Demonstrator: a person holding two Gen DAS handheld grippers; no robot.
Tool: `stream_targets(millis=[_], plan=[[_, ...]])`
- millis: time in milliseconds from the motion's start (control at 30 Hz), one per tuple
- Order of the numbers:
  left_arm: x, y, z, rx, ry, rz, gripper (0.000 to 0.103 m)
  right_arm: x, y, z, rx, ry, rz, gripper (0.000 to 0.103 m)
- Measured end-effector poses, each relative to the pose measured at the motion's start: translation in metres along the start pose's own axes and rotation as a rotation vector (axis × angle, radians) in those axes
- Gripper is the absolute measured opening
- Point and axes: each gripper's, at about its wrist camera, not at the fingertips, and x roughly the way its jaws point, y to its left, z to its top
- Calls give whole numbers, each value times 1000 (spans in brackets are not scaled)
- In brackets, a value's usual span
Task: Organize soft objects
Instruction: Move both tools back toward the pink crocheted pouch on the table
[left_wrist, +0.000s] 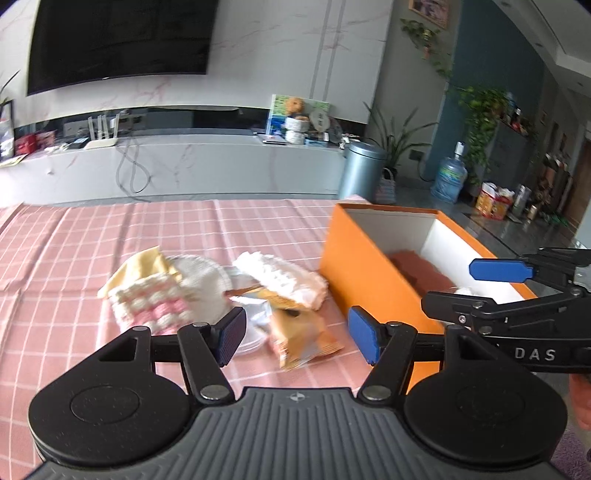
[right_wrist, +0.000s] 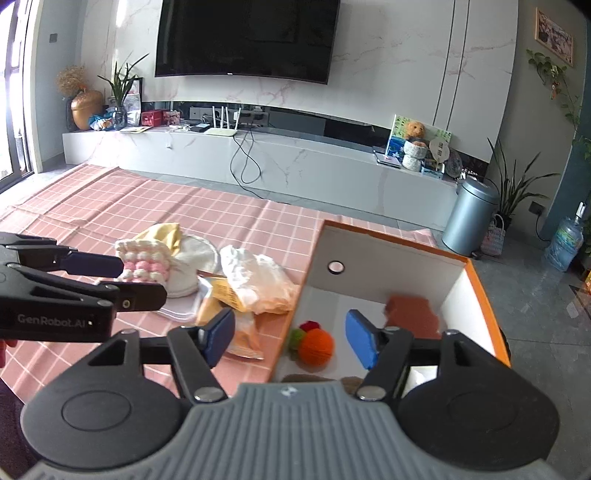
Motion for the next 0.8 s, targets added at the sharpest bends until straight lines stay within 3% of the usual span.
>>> stream_targets(millis=[167, 800], plan=[[-5, 18, -12, -33, 10, 43, 75, 0, 27, 1, -11, -19, 23, 76], [10, 82, -36, -145, 42, 107, 74, 62, 86, -3, -65, 17, 22, 74]])
